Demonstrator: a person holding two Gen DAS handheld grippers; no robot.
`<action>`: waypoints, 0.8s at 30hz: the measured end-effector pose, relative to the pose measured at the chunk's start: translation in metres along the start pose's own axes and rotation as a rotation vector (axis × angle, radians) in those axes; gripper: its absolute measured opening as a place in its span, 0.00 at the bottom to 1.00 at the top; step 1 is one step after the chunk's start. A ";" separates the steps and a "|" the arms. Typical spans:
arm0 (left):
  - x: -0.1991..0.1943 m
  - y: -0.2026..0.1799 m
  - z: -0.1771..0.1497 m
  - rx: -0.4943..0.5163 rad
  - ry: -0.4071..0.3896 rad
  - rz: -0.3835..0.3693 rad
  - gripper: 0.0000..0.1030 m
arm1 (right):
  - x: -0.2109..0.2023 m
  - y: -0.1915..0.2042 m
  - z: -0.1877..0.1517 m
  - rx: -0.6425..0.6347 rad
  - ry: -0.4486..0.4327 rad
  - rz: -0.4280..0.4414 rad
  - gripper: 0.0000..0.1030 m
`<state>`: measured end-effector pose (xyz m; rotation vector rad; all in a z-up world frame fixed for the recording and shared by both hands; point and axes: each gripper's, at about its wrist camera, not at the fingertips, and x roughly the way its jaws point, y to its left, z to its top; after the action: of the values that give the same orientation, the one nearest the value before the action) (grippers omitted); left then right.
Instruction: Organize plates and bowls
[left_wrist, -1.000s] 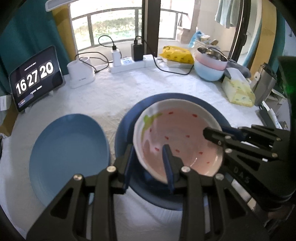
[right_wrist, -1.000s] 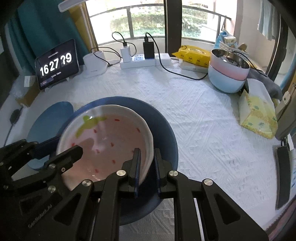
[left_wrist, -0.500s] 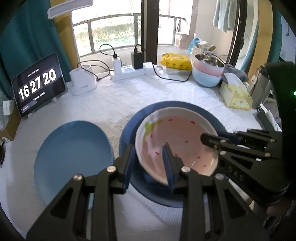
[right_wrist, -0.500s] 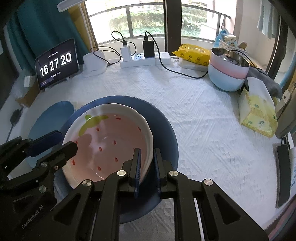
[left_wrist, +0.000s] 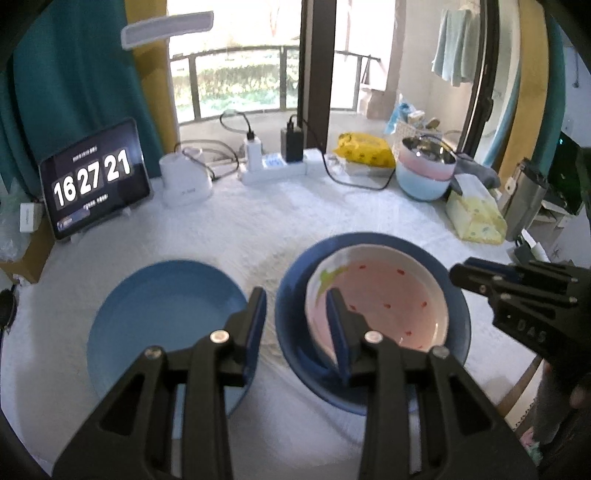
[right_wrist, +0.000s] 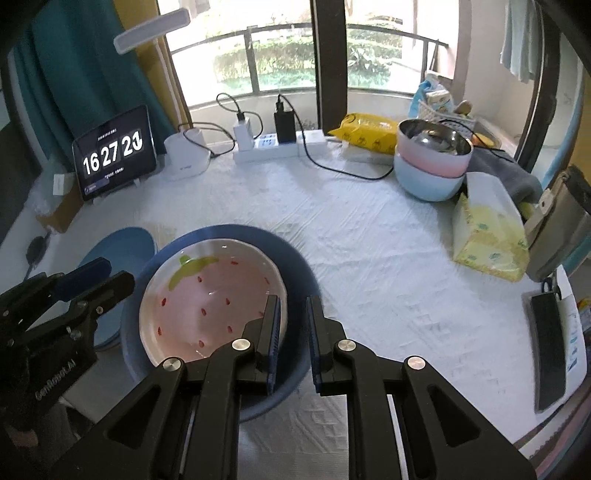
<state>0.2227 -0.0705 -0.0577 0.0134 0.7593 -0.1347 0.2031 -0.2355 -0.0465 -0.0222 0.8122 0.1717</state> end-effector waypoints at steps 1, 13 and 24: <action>-0.001 0.001 -0.001 0.011 -0.013 0.010 0.34 | -0.002 -0.004 -0.002 0.005 -0.015 0.000 0.31; 0.036 0.017 -0.018 -0.013 0.081 0.008 0.42 | 0.010 -0.038 -0.020 0.101 -0.023 0.048 0.41; 0.049 0.016 -0.020 0.023 0.091 0.048 0.42 | 0.039 -0.032 -0.022 0.090 0.024 0.062 0.41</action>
<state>0.2465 -0.0594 -0.1064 0.0602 0.8475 -0.0974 0.2183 -0.2632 -0.0914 0.0861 0.8440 0.1932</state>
